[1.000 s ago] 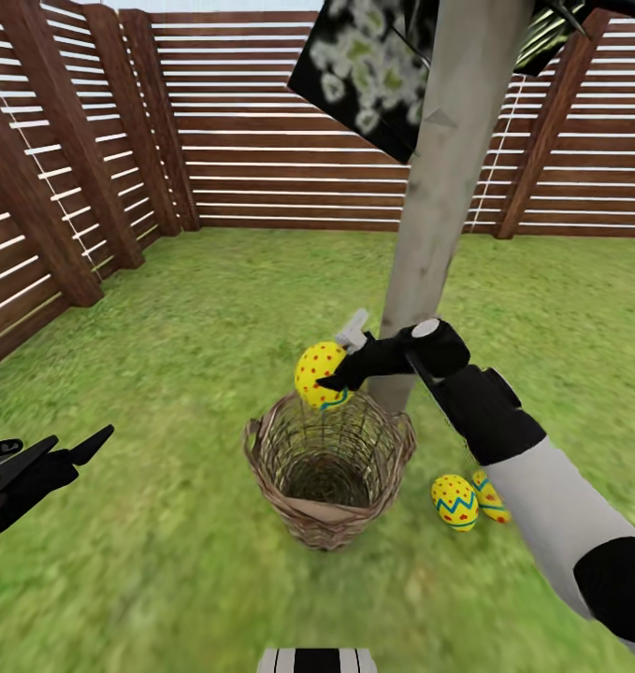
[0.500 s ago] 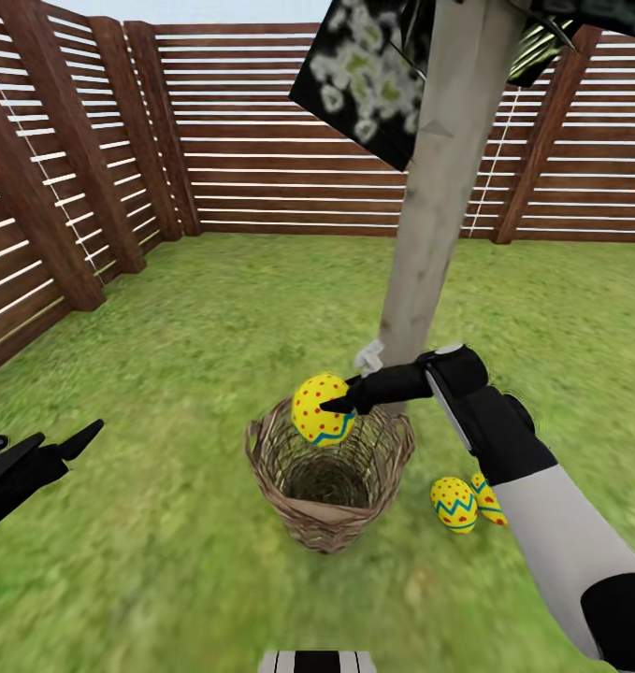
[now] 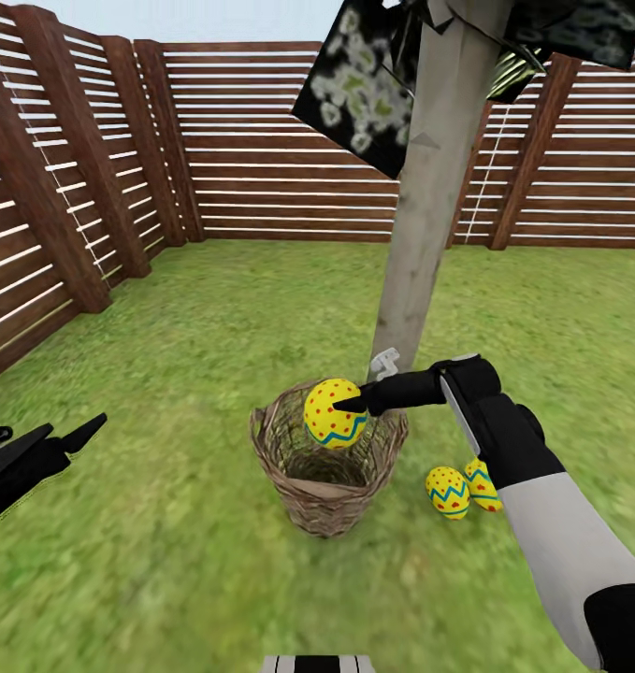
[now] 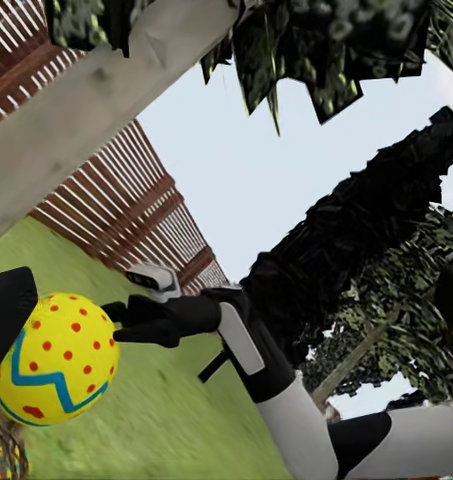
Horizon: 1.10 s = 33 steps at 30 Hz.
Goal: Take the three Easter eggs out of the wicker basket on the lawn in the garden, then place them on the lawn next to a single tree (choose any tree) so that all three eggs are next to the same tree and none are left in the basket.
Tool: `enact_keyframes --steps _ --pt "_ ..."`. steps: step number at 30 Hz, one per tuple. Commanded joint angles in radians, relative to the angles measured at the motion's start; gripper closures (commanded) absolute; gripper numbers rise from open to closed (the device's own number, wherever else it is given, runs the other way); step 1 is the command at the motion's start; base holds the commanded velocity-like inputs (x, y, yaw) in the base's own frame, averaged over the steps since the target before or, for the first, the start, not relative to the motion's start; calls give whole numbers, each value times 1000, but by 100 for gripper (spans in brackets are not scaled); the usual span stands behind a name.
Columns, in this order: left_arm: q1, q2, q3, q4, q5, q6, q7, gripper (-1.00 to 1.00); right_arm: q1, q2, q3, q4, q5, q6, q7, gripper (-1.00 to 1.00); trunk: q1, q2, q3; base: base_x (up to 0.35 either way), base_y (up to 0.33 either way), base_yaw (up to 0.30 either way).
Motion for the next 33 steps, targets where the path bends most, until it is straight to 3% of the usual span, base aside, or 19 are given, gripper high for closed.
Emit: enact_keyframes --steps 1,7,13,14,16,19,22,28,31,33 --pt "-7 0 0 0 1 12 3 -100 -1 -1 0 -1 8 3 8 100 -1 0 3 0 0 0" --pt "-16 1 -2 -10 -1 14 10 -100 -1 -3 -6 -3 5 2 11 100 -17 28 23 -236 0 0" --pt "-16 0 -2 -11 0 14 10 -100 1 -3 -90 -10 5 3 81 100 -40 70 42 -339 0 0" --pt "-16 -1 -2 -11 0 14 10 -100 2 0 -156 -10 5 3 84 100 -44 77 45 -326 0 0" --pt "-16 -2 -3 -13 0 14 10 -100 4 2 -239 -10 5 3 86 100 -51 91 52 -170 0 0" --pt "-16 -3 -3 -14 1 14 10 -100 5 1 -293 -9 4 7 86 100 -63 112 61 -31 0 0" --pt "-16 -7 -2 -13 1 9 7 -100 9 5 -414 -7 3 13 87 100 -67 119 64 -3 0 0" --pt "-16 -9 -3 -13 6 1 -1 -100 11 5 -566 1 -1 20 88 100 -67 119 64 0 0 0" --pt "-16 -10 -3 -13 7 1 -1 -100 14 8 -718 8 -2 23 88 100 -67 119 64 0 0 0" --pt "-16 -10 -3 -13 7 1 -1 -100 21 8 -786 10 -3 31 88 100 -67 119 64 0 0 0"
